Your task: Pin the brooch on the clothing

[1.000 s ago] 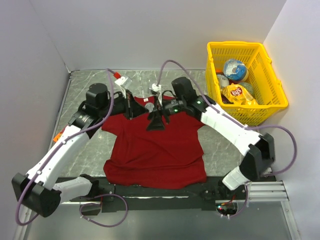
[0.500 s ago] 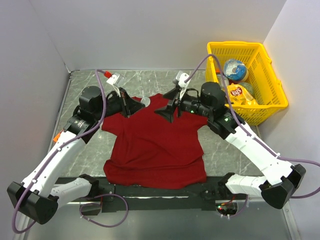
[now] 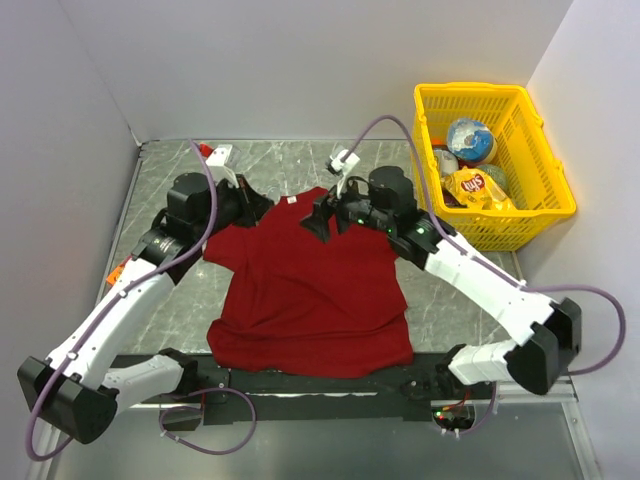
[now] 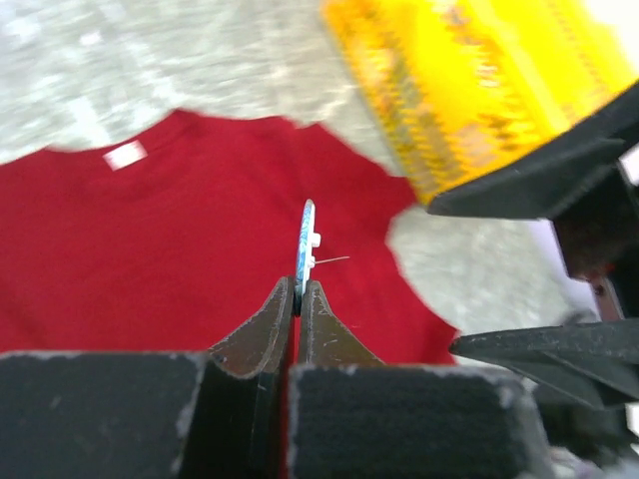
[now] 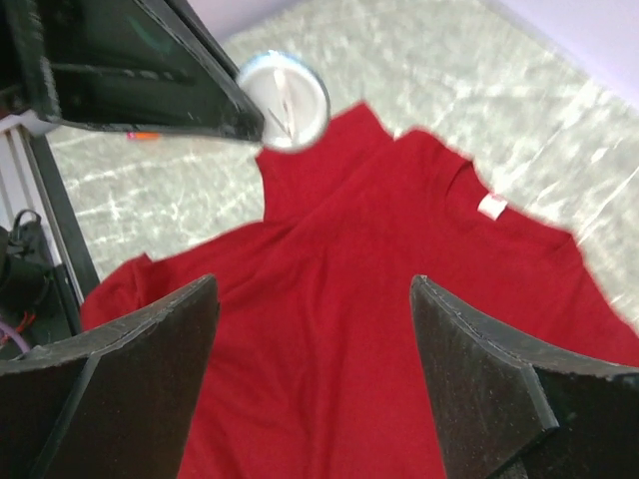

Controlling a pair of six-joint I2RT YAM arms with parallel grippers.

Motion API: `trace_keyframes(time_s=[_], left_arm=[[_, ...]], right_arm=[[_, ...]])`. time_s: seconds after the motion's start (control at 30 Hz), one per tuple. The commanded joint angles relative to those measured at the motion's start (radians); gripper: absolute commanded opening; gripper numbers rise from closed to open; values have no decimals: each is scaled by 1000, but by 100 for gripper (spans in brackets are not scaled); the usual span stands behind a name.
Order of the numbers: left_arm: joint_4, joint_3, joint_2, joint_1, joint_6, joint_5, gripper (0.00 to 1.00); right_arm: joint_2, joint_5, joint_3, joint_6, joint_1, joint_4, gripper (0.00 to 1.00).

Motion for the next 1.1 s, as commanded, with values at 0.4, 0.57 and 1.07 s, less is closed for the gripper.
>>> trace_keyframes(time_s=[0.4,0.57,1.07], left_arm=[[-109,-43,138,-47,26,-568,1],[-29,-92,192,-39,25,-577,1],[25,-6,445,151,23,-368,1]], right_arm=[[344,-21,262,136,-51,-126,82],[553,45,427,122,-51,-263,81],[1073,220,1027,125,17,-571,67]])
